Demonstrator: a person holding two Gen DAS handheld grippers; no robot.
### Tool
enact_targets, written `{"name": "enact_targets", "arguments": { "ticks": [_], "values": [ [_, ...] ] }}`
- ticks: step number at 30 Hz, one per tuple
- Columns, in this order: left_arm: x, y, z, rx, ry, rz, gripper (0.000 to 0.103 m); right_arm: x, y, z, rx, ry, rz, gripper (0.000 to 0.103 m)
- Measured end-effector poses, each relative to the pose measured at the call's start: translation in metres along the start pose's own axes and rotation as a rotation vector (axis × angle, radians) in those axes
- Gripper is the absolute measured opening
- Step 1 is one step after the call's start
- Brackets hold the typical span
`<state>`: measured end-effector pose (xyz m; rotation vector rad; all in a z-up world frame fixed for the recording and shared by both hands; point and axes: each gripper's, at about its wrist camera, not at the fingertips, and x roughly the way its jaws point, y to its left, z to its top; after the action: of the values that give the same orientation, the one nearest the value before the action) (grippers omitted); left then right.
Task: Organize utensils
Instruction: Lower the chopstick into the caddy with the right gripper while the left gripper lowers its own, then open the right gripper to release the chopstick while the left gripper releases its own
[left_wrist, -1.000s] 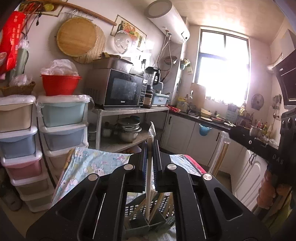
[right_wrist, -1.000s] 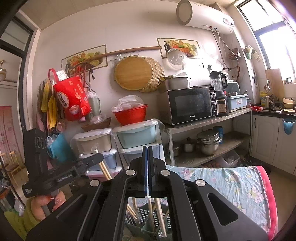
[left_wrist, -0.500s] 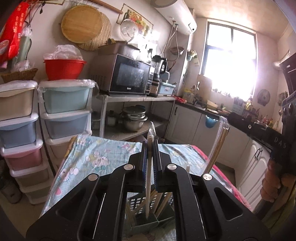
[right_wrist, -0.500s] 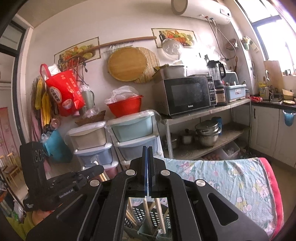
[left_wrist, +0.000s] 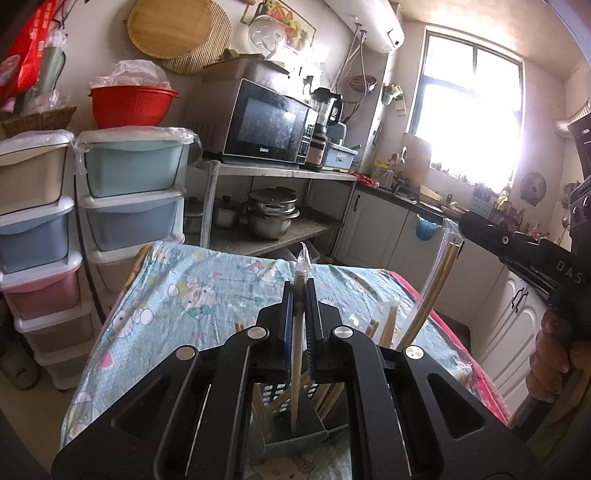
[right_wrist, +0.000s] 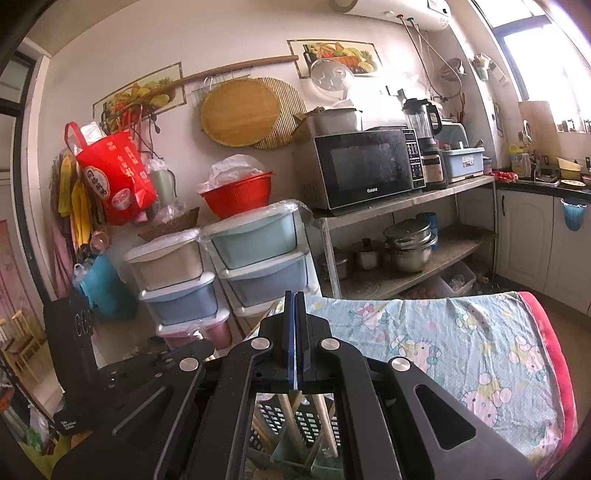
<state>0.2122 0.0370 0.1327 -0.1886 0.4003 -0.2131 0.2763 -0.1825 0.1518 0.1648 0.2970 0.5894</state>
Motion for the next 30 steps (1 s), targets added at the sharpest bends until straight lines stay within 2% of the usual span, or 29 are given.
{"name": "enact_targets", "arguments": {
  "ticks": [13, 14, 16, 17, 20, 23, 30],
  "values": [
    [0.008, 0.008, -0.011, -0.017, 0.042, 0.0, 0.004, 0.011, -0.006, -0.017, 0.053, 0.059, 0.015, 0.002],
    [0.008, 0.008, -0.012, -0.019, 0.044, 0.002, 0.008, 0.01, -0.007, -0.018, 0.059, 0.062, 0.016, 0.002],
    [0.008, 0.009, -0.013, -0.02, 0.047, 0.003, 0.019, 0.01, -0.009, -0.02, 0.064, 0.067, 0.016, 0.016],
    [0.007, 0.009, -0.014, -0.021, 0.047, 0.004, 0.024, 0.009, -0.01, -0.021, 0.064, 0.069, 0.015, 0.018],
    [0.005, 0.009, -0.017, -0.023, 0.047, 0.008, 0.028, 0.006, -0.011, -0.026, 0.064, 0.077, 0.01, 0.019],
    [0.001, 0.009, -0.019, -0.026, 0.048, 0.012, 0.038, 0.004, -0.012, -0.031, 0.066, 0.088, 0.007, 0.022],
    [-0.005, 0.011, -0.023, -0.032, 0.05, 0.022, 0.054, -0.001, -0.014, -0.042, 0.064, 0.108, -0.001, 0.025]
  ]
}}
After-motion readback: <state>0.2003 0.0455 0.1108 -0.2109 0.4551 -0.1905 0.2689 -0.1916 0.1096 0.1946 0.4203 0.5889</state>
